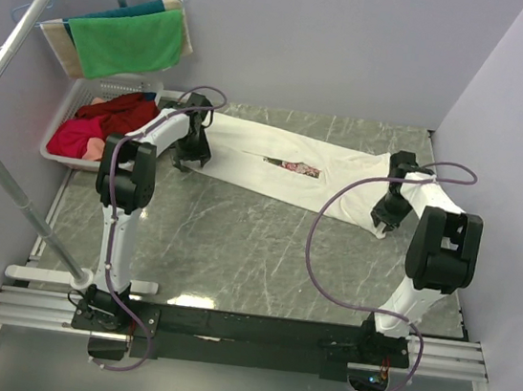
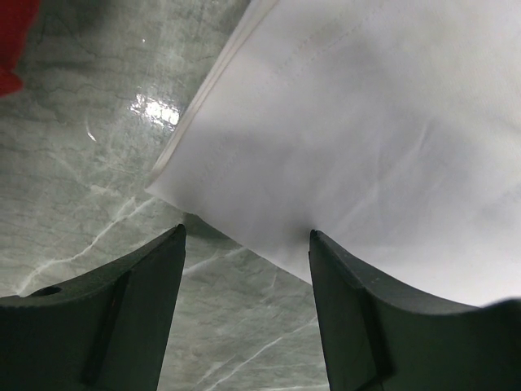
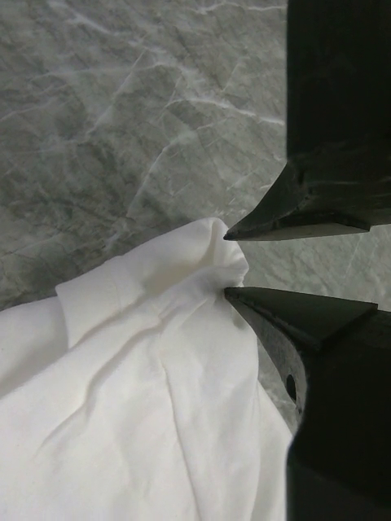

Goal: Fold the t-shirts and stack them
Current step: Fold the tshirt

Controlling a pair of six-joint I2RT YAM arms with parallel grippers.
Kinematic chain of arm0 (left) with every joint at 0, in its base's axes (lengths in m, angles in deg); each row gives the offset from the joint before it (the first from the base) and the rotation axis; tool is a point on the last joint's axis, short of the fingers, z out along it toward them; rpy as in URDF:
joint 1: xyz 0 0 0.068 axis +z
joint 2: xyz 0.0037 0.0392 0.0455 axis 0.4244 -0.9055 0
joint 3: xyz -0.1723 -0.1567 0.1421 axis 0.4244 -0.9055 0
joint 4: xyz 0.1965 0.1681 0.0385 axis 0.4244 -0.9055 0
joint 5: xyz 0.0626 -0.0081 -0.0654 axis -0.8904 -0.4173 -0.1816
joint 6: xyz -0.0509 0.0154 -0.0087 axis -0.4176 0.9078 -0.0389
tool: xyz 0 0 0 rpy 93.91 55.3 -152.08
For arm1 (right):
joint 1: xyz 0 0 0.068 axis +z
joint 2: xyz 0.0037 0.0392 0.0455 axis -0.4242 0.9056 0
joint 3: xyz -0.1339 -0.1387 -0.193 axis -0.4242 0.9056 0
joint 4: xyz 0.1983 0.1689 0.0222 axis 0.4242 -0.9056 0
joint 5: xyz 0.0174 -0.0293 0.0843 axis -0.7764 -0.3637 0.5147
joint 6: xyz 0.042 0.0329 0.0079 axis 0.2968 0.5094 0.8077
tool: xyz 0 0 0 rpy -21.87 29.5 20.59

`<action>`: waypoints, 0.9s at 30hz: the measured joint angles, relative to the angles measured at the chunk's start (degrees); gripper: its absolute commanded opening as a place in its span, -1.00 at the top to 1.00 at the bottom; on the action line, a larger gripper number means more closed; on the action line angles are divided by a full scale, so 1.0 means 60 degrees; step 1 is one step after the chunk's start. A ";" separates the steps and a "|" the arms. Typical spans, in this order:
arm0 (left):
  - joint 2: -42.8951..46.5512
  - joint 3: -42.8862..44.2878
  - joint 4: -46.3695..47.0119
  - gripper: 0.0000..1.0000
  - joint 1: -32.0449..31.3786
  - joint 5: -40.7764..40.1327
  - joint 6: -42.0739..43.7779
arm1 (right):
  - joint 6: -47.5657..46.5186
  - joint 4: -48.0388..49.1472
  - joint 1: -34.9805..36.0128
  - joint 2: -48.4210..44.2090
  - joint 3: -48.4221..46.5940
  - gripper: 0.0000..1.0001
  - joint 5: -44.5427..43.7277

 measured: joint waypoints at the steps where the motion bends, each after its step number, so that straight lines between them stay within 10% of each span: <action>1: 0.0000 0.0000 0.0000 -0.34 0.0011 0.0000 0.0000 | -0.0018 0.0029 0.0000 0.0029 0.0007 0.27 0.0047; 9: 0.0000 0.0000 -0.0004 -0.34 0.0066 0.0000 0.0000 | -0.0029 0.0222 0.0000 0.0324 0.0164 0.45 0.0259; 15: 0.0000 0.0000 -0.0029 -0.30 0.0098 -0.0011 -0.0004 | -0.0007 0.0219 0.0000 0.0616 0.0135 1.00 0.0193; 27: -0.0146 0.0208 -0.0470 0.04 0.0193 -0.0605 -0.0357 | 0.0015 -0.0780 -0.0018 0.0612 -0.0973 1.00 -0.0925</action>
